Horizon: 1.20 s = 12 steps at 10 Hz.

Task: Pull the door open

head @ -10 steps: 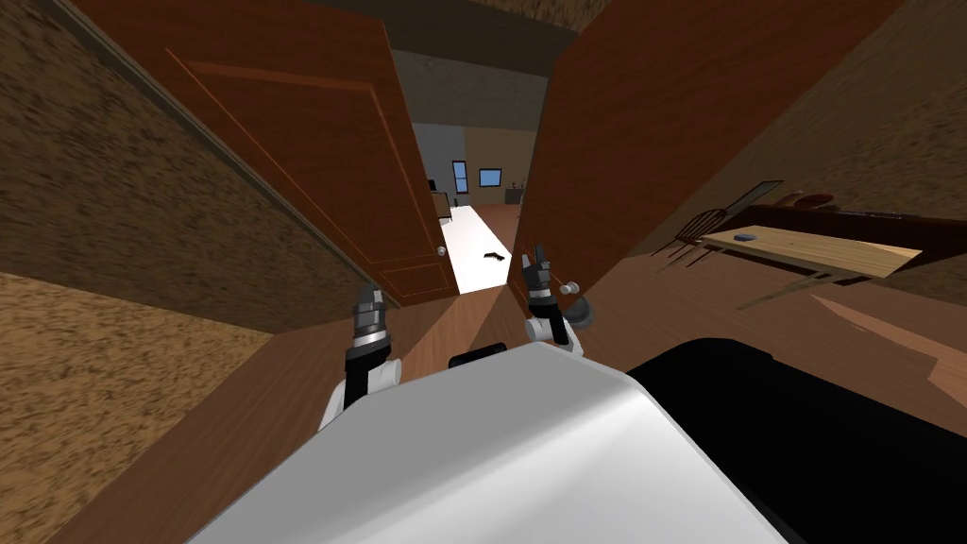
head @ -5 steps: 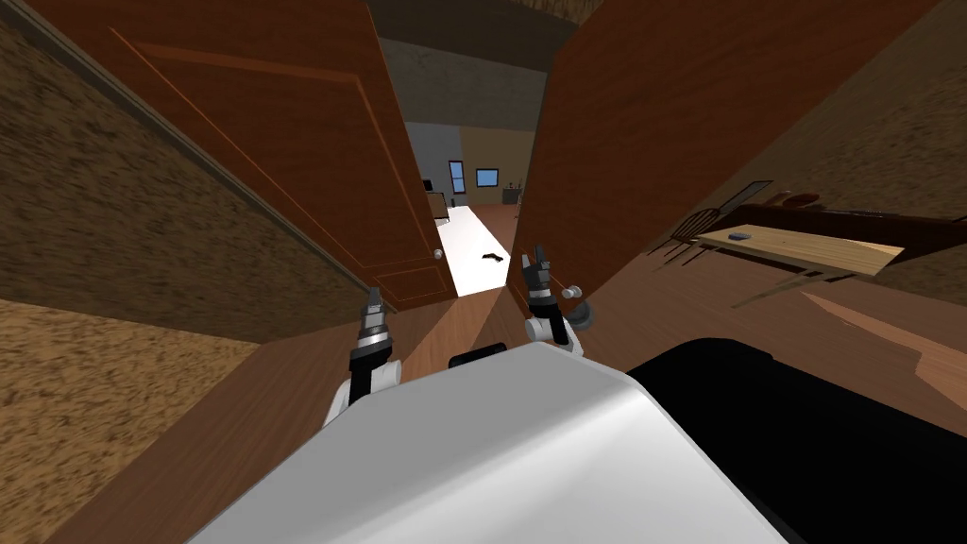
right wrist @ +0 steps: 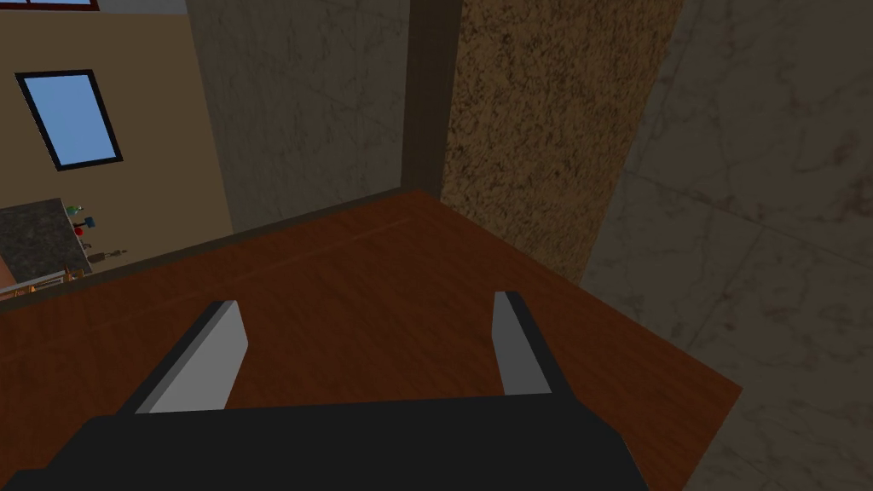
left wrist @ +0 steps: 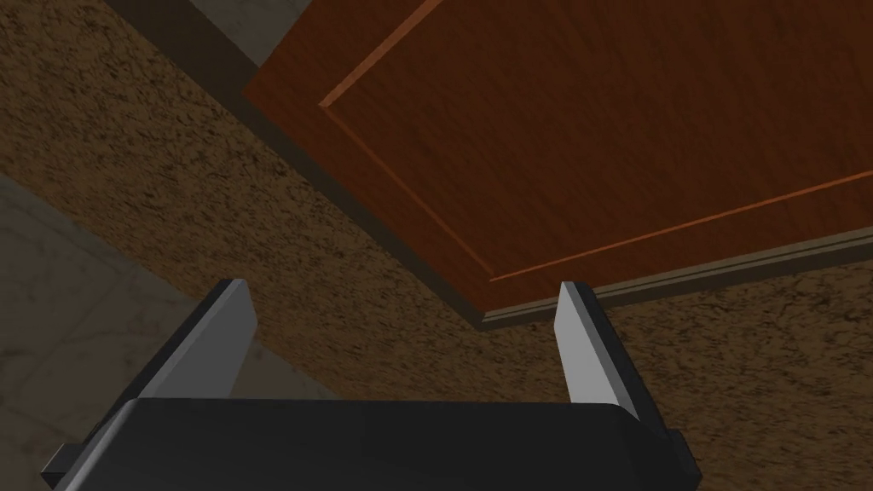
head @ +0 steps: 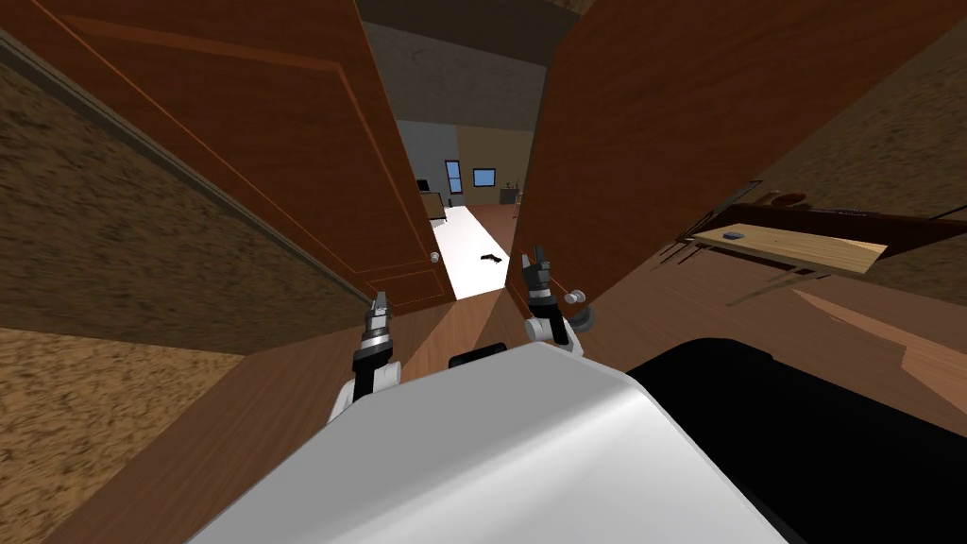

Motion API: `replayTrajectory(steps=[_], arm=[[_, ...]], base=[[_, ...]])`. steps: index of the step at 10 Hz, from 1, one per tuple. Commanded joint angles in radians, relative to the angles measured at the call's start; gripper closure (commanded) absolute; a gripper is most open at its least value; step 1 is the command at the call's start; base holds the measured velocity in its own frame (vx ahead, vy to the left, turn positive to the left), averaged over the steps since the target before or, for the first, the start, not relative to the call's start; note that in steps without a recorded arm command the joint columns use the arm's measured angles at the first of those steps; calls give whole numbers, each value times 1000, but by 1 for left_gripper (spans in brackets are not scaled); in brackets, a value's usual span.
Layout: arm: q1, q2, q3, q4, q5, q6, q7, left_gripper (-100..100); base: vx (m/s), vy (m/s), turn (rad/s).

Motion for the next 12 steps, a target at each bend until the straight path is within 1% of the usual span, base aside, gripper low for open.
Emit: replayTrajectory(steps=[1, 8, 12], arm=[[-9, 2, 12, 32, -9, -7, -39, -100], [-50, 0, 67, 192, -48, -50, -205, -100], [-74, -5, 98, 285, -71, -76, -301, -100]], base=[[96, -21, -53], [102, -11, -48], [93, -13, -46]])
